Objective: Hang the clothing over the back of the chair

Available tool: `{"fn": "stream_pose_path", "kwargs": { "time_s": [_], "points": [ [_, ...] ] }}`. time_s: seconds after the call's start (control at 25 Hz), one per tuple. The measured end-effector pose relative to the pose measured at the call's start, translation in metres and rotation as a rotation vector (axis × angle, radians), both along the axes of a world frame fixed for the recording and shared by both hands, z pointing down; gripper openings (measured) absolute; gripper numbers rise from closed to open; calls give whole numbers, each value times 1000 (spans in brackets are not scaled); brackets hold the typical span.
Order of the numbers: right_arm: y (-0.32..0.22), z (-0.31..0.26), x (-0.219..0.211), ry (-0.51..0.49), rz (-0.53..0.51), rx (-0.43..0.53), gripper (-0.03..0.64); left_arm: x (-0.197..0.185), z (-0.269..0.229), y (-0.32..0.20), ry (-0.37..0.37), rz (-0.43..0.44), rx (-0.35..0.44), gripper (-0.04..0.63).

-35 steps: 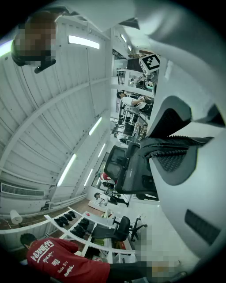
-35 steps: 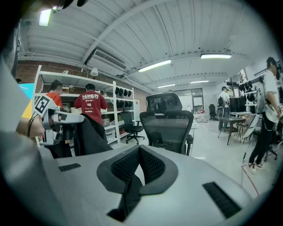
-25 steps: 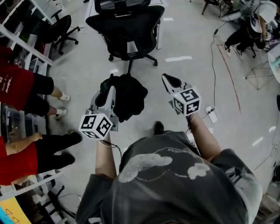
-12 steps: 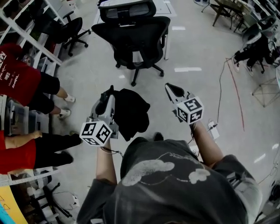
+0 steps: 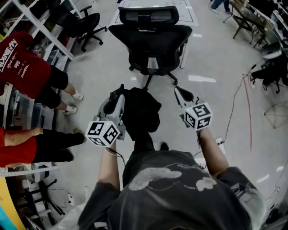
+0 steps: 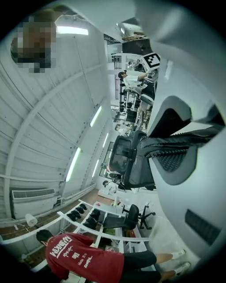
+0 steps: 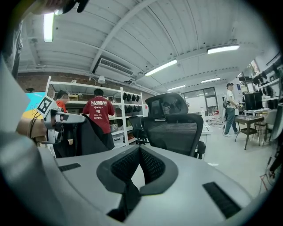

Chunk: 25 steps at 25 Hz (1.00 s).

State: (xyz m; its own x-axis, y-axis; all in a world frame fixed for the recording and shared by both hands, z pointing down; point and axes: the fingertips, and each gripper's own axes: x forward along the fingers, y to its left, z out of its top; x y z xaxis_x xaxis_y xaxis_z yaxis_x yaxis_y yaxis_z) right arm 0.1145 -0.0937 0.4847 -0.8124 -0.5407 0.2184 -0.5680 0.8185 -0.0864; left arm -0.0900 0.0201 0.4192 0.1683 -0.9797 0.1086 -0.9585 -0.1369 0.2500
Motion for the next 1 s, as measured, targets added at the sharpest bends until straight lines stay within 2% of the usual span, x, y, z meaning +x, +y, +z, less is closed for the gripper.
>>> {"fn": "stream_pose_path", "kwargs": {
  "time_s": [0.28,0.72,1.0],
  "points": [
    [-43,-18,-46,-15,-14,12,-8,-33,-5,-52,-10,25,26,64],
    [-121,-44,-163,-19,-68,62,-7,-131,-14,-142,-6,29,53,64],
    [-168,-62,-211,-20,-36,78,-7,-200,-20,-189,-5,25,58,64]
  ]
}}
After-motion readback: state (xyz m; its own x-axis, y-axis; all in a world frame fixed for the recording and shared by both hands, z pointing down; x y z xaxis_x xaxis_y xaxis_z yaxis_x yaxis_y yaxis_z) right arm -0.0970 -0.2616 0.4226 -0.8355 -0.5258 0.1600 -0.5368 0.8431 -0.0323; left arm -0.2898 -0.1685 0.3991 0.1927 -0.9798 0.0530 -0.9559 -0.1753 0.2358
